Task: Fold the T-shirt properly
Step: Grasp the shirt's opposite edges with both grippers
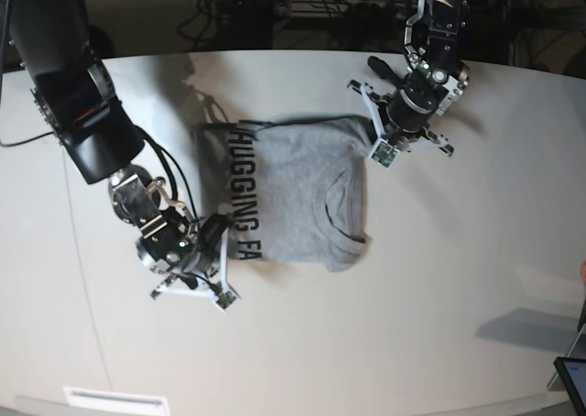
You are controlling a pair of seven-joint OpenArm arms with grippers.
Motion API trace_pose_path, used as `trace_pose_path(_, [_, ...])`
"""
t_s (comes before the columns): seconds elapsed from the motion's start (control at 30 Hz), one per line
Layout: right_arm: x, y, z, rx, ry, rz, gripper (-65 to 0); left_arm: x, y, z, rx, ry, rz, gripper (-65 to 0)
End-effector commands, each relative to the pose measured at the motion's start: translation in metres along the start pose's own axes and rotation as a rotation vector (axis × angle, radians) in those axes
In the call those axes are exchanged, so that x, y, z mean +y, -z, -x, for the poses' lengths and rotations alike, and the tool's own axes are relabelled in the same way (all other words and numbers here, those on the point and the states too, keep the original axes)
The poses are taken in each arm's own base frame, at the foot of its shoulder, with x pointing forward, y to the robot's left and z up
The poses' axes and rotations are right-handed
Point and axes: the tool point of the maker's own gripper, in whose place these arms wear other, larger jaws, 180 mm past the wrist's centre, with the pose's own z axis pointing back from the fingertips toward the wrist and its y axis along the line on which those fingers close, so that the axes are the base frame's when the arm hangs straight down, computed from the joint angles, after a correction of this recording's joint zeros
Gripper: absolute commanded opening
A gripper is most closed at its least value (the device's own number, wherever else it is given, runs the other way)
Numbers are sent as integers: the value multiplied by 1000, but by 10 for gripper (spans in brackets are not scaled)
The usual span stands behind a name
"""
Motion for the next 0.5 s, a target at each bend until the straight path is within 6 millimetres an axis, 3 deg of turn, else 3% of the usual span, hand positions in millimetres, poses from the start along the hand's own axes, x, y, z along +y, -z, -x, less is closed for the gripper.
trace_pose_path(0.0, [-6, -1, 21, 83, -4, 1, -650, 12, 0, 18, 86, 27, -36, -648])
trace_pose_path(0.3, [-3, 0, 32, 112, -3, -5, -650, 27, 19, 15, 103, 11, -48, -647])
trace_pose_path(0.47, [-7, 0, 39, 119, -1, 4, -650, 21, 10, 17, 114, 20, -44, -647])
